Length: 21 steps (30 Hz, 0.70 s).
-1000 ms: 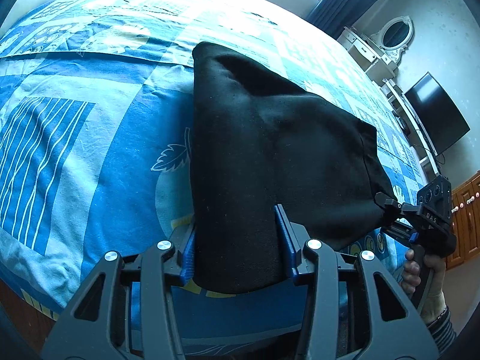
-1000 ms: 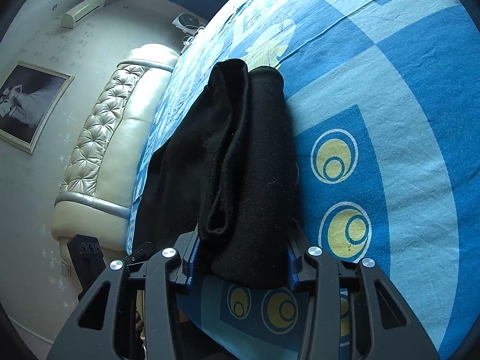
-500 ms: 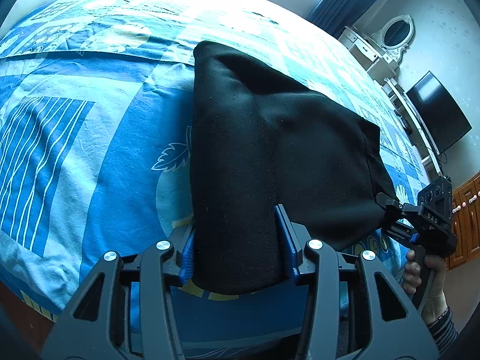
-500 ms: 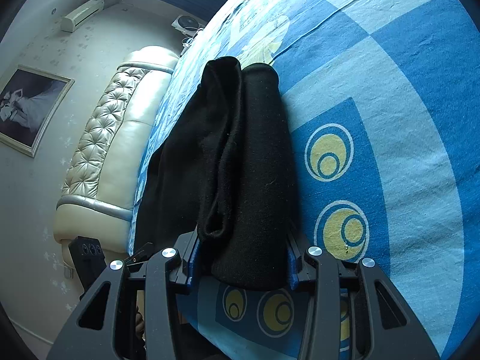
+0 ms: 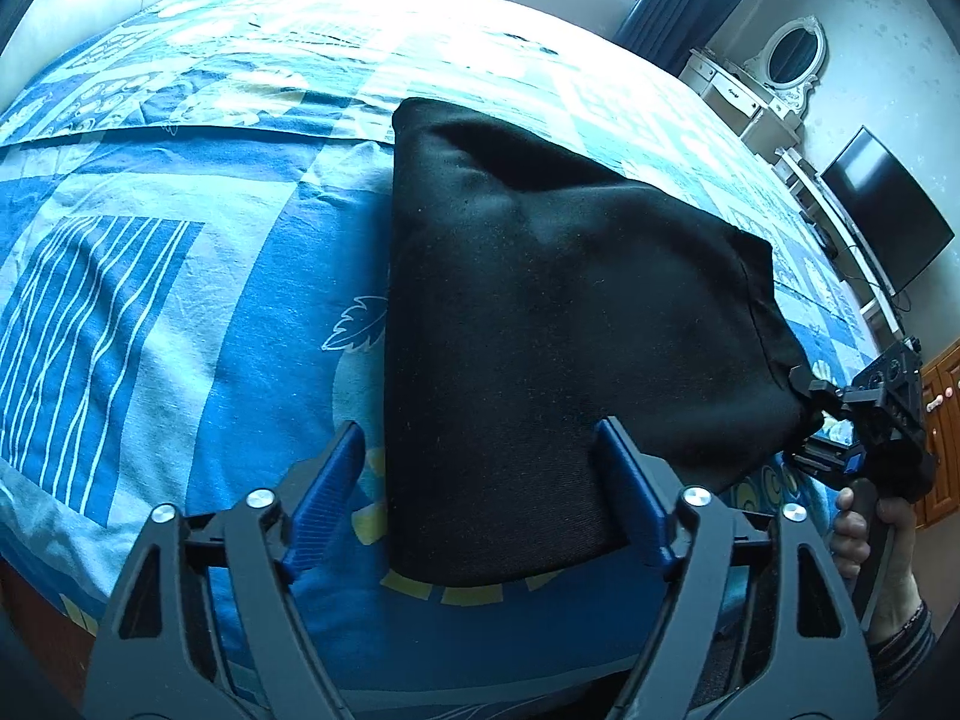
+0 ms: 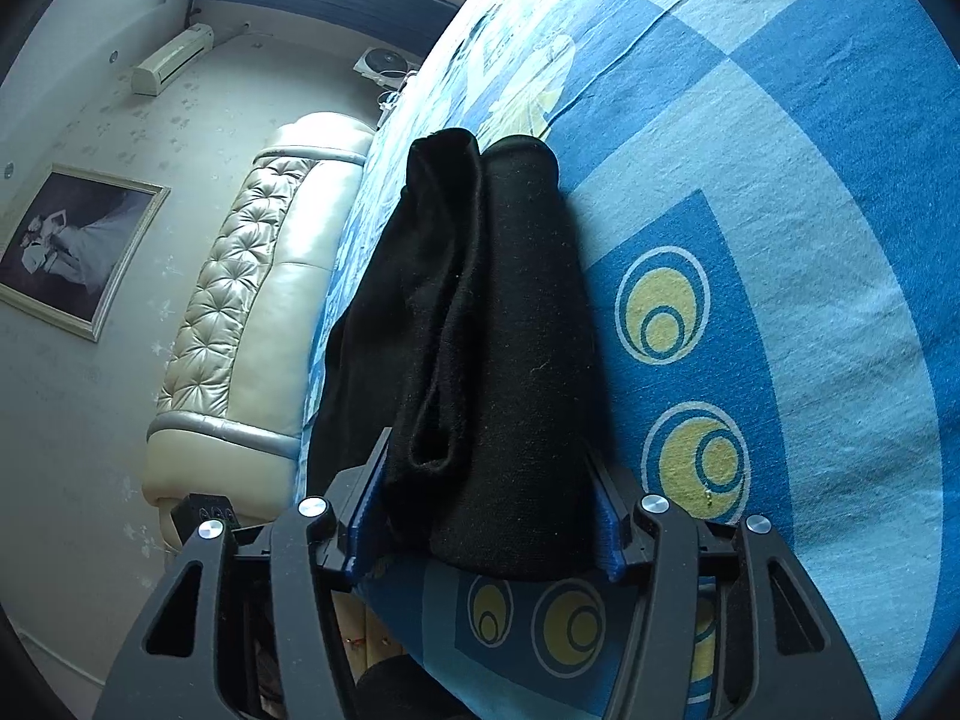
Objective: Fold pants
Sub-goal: 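Open both grippers and withdraw from the folded trousers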
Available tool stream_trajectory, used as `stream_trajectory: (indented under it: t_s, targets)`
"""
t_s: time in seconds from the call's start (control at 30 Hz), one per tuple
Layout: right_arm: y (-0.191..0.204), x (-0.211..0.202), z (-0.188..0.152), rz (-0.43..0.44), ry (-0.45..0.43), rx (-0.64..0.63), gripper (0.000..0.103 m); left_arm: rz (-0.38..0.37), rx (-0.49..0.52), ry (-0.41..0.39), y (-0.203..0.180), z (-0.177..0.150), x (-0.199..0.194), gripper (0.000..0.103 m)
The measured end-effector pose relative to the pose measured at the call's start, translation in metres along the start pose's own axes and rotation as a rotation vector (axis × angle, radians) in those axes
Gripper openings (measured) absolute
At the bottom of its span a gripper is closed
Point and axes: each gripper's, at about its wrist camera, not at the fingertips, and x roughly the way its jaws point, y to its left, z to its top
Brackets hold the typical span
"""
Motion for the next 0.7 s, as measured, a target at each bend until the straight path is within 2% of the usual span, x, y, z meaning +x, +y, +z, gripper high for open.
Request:
stream_trajectory:
  t_s: [0.1, 0.27, 0.5, 0.7]
  targets:
    - [0.004, -0.006, -0.005, -0.013, -0.006, -0.025, 0.068, 0.055, 0.045, -0.018, -0.005, -0.005, -0.005, 0.09]
    - [0.012, -0.017, -0.018, -0.067, 0.014, -0.06, 0.078, 0.111, 0.042, -0.009, -0.012, -0.011, -0.017, 0.091]
    - [0.012, -0.04, -0.044, -0.159, 0.024, -0.098, 0.079, 0.183, 0.068, -0.007, -0.03, -0.03, -0.033, 0.091]
    - [0.023, -0.049, -0.052, -0.287, -0.01, -0.113, 0.079, 0.282, 0.135, -0.068, -0.047, -0.047, -0.054, 0.092]
